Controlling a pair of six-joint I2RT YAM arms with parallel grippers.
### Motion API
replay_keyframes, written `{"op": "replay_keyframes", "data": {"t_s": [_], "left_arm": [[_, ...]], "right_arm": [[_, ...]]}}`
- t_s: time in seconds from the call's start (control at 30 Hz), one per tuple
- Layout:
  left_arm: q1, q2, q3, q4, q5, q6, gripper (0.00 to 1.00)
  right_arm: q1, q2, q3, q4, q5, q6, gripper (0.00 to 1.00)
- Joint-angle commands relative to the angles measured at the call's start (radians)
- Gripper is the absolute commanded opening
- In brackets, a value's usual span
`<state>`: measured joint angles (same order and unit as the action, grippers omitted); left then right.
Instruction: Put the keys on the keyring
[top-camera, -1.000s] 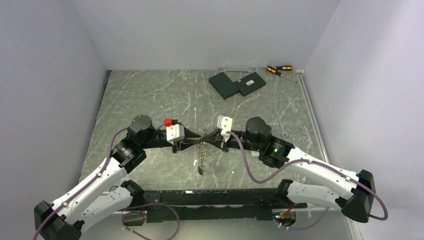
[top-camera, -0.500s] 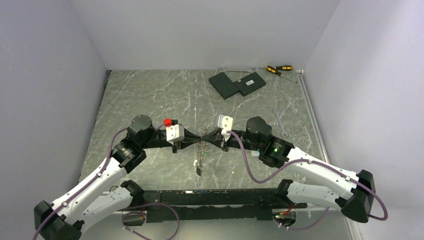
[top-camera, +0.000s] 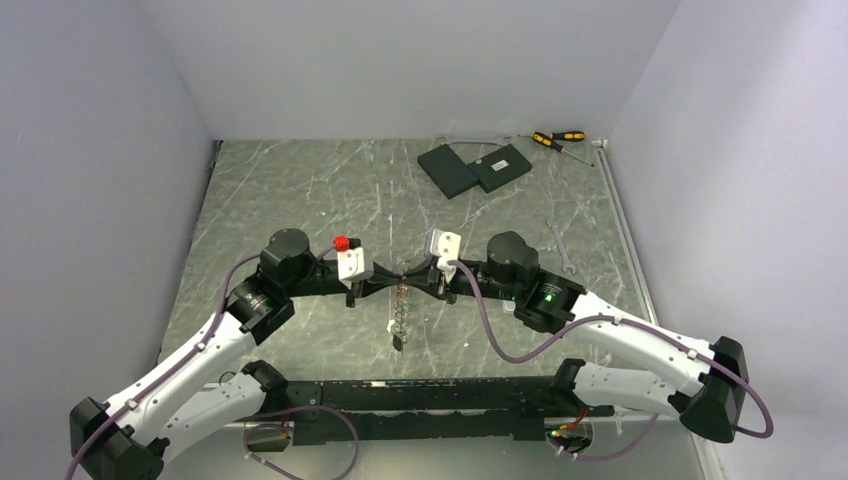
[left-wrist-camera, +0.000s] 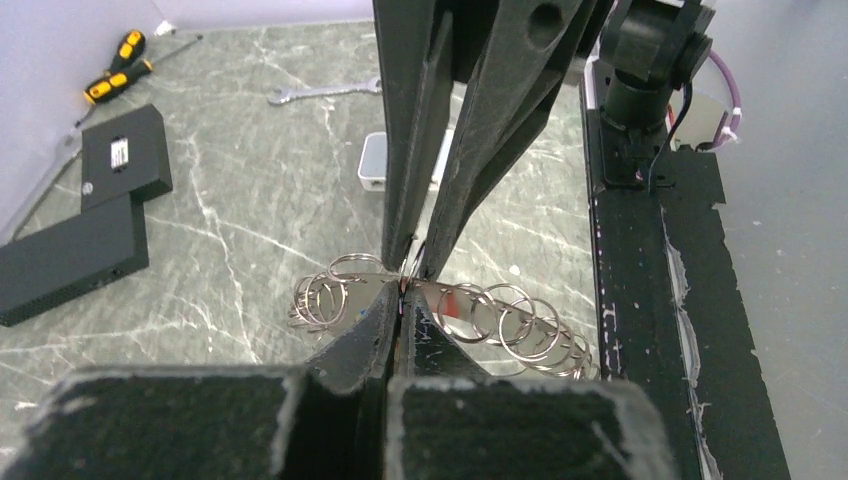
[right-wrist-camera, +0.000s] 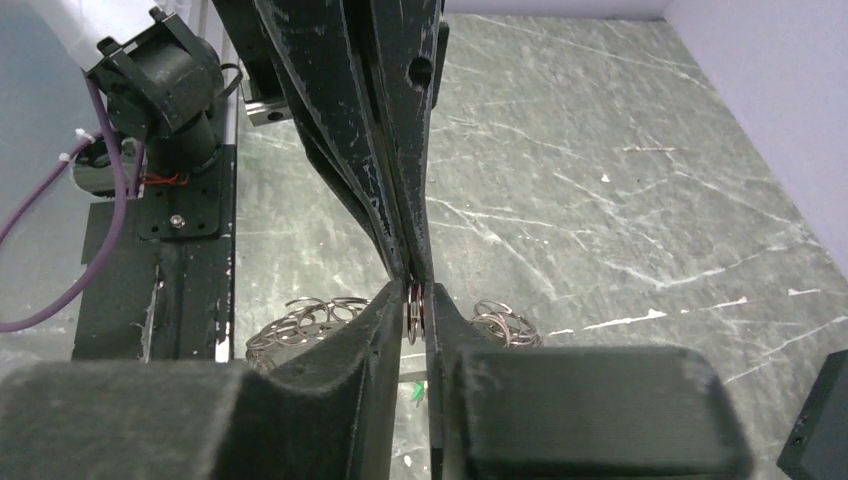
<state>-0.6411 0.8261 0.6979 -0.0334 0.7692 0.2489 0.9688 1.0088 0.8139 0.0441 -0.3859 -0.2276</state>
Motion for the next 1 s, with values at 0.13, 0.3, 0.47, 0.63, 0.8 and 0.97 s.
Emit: {"op": "replay_keyframes", "data": {"t_s": [0.13, 0.3, 0.47, 0.63, 0.8, 0.97], "left_arm": [[-0.001, -0.004, 0.046, -0.044, -0.065, 0.026, 0.00], [-0.002, 0.009, 0.054, -0.058, -0.055, 0.028, 0.00], [-0.001, 0.016, 0.060, -0.071, -0.057, 0.034, 0.00], [-0.002, 0.019, 0.061, -0.077, -0.062, 0.038, 0.00], [-0.002, 0.020, 0.060, -0.076, -0.067, 0.035, 0.00], [-0.002, 0.022, 0.061, -0.077, -0.067, 0.036, 0.00]], "right_arm": [[0.004, 0.006, 0.108, -0.099, 0.004, -0.042, 0.30], [0.005, 0.045, 0.175, -0.240, -0.013, -0.095, 0.44], [0.005, 0.120, 0.271, -0.379, -0.020, -0.145, 0.41], [0.006, 0.160, 0.323, -0.414, 0.009, -0.164, 0.39], [0.006, 0.198, 0.342, -0.438, 0.031, -0.183, 0.36], [0.006, 0.219, 0.341, -0.428, 0.032, -0.184, 0.31]]}}
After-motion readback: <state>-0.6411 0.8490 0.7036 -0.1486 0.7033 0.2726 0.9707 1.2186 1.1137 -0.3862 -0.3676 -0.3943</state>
